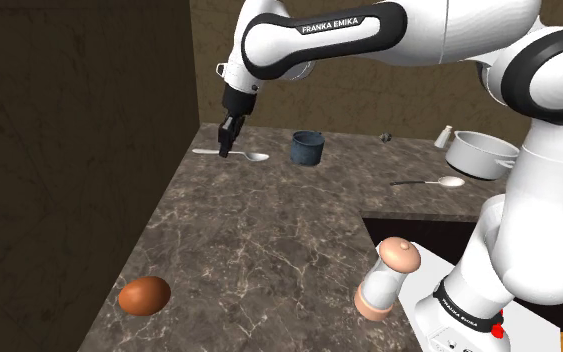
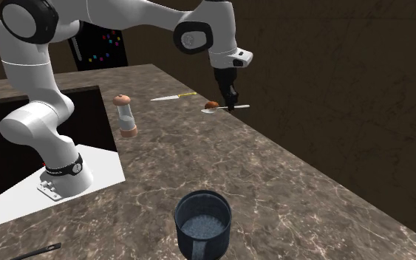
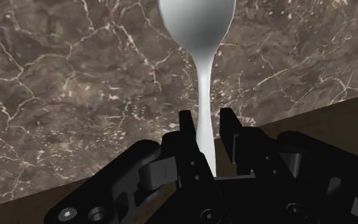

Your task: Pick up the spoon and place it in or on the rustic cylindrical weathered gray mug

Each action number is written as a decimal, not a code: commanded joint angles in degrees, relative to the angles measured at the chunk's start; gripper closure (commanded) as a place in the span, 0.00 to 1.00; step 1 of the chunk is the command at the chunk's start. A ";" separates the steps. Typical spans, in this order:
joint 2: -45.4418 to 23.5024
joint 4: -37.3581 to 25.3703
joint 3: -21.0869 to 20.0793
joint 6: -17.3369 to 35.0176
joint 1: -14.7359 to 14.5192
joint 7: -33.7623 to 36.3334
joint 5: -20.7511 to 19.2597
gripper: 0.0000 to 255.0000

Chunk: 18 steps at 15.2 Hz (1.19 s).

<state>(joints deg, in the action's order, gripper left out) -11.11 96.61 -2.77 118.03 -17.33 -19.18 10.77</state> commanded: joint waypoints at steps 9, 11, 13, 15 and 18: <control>3.27 2.59 4.43 -3.03 6.97 -11.90 2.66 1.00; 3.36 2.46 5.51 -3.82 8.48 -14.52 3.13 1.00; 3.23 2.05 6.59 -4.70 9.99 -17.12 3.59 1.00; 2.88 1.36 7.66 -5.66 11.52 -19.68 4.02 1.00; 1.95 -0.23 9.23 -7.26 13.85 -23.47 4.68 1.00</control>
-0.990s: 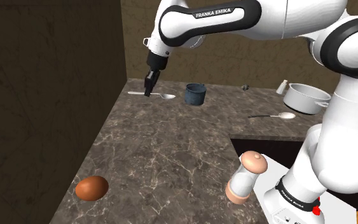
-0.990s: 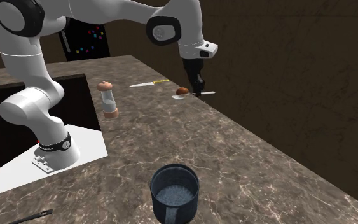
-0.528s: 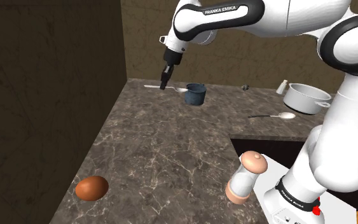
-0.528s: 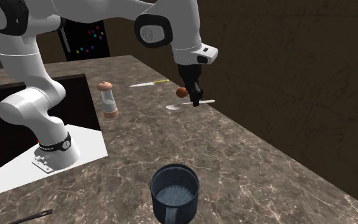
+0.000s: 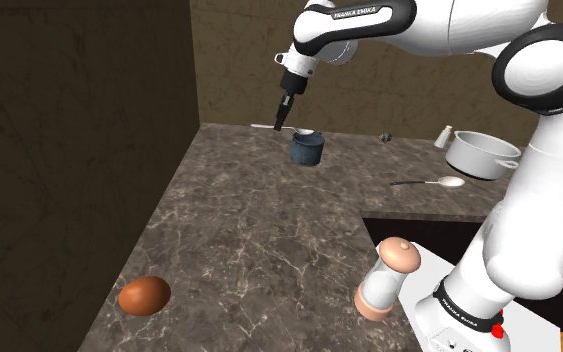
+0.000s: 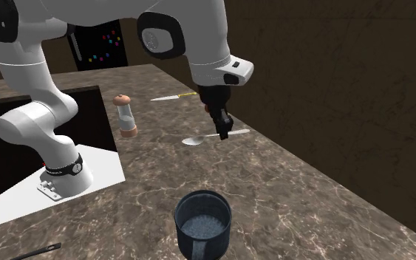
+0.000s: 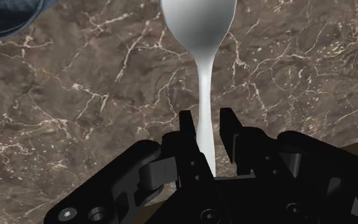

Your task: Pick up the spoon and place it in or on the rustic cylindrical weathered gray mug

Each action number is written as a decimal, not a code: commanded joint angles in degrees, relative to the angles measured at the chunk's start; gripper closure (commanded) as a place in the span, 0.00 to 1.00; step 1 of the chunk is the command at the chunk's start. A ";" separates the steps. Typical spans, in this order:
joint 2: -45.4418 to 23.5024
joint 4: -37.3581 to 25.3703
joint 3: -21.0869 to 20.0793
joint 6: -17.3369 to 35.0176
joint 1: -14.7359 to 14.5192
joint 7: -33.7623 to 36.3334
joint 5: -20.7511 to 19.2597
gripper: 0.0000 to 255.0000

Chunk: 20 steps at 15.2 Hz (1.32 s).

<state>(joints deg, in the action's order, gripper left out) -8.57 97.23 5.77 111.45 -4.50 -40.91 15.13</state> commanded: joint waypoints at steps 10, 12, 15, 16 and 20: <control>-7.43 -11.27 5.33 -7.59 9.44 -13.60 2.83 1.00; -9.55 -14.46 6.07 -9.34 11.32 -15.75 3.44 1.00; -11.62 -16.85 6.62 -10.27 13.03 -17.75 4.05 1.00; -11.60 -16.06 6.60 -9.52 12.97 -17.93 4.09 1.00; -11.66 -13.10 6.52 -6.61 12.77 -18.70 4.31 1.00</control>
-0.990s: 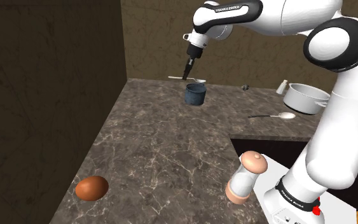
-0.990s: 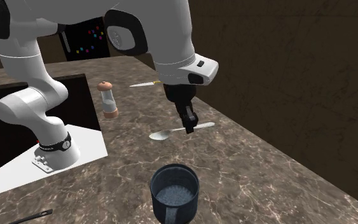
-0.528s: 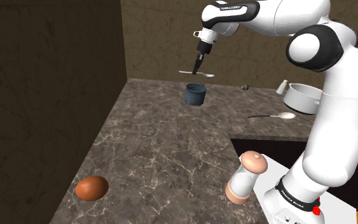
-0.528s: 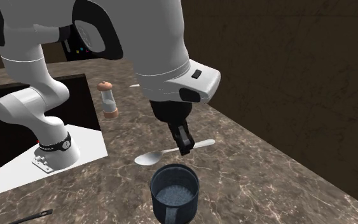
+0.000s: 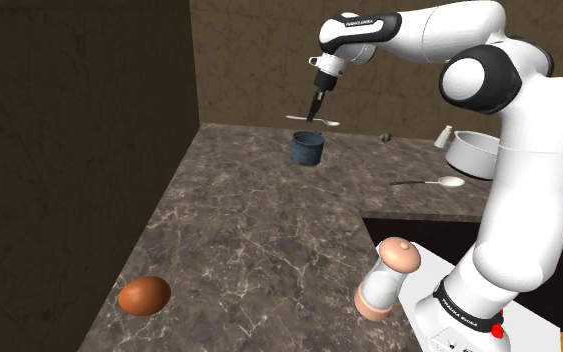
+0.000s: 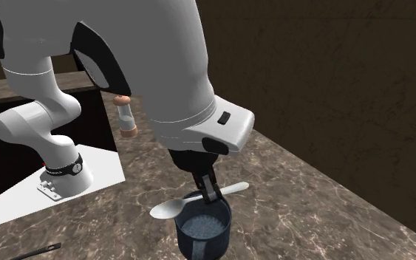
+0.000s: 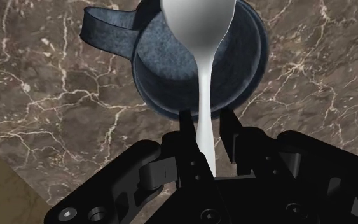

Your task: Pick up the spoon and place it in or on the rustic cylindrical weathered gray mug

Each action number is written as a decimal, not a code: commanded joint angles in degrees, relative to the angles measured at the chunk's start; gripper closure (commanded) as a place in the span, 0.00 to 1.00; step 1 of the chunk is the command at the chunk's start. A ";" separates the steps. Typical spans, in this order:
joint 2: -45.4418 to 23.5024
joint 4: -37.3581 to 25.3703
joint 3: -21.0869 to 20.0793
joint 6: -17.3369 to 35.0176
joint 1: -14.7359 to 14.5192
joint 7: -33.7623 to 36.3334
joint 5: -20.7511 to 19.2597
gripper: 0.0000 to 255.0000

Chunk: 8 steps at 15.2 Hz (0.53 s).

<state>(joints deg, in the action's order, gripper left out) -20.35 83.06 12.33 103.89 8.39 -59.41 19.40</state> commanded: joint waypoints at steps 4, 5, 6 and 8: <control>-0.15 3.70 -0.13 3.76 -0.26 -0.97 0.35 1.00; -0.25 4.31 -0.16 4.45 -0.28 -1.17 0.43 1.00; -0.37 4.91 -0.19 5.13 -0.31 -1.37 0.53 1.00; -0.64 6.04 -0.26 6.48 -0.35 -1.77 0.73 1.00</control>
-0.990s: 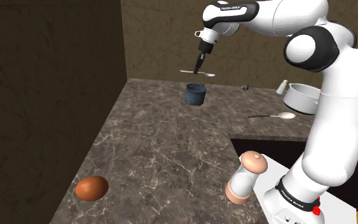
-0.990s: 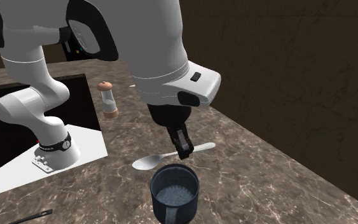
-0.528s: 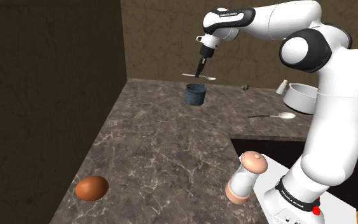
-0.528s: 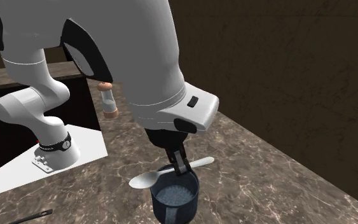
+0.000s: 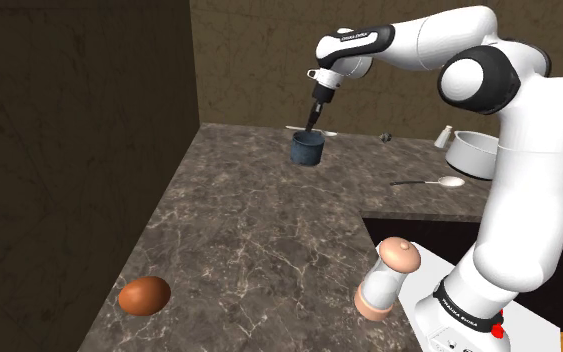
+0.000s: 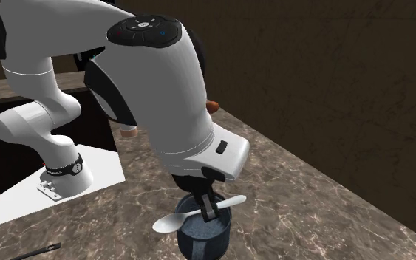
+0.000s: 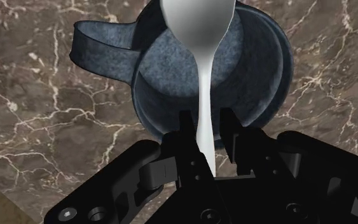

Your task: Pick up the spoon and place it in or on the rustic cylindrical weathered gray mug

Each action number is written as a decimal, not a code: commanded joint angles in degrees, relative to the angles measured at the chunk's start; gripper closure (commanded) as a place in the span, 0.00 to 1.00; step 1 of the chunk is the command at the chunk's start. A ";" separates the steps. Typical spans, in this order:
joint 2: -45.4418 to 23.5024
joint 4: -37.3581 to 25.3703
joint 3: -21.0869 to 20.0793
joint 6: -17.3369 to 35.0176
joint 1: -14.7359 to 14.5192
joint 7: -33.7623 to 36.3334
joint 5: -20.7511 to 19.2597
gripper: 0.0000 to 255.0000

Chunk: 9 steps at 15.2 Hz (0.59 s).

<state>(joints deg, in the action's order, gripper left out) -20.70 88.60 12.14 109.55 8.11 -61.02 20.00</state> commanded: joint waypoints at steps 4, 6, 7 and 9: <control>-0.56 1.44 -0.14 1.97 -0.10 -0.50 0.32 1.00; -0.56 1.44 -0.14 1.96 -0.10 -0.50 0.33 1.00; -0.56 1.44 -0.14 1.96 -0.10 -0.50 0.33 1.00; -0.56 1.44 -0.14 1.96 -0.10 -0.50 0.33 1.00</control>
<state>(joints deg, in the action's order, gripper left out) -21.26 90.03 12.01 111.51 8.01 -61.52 20.32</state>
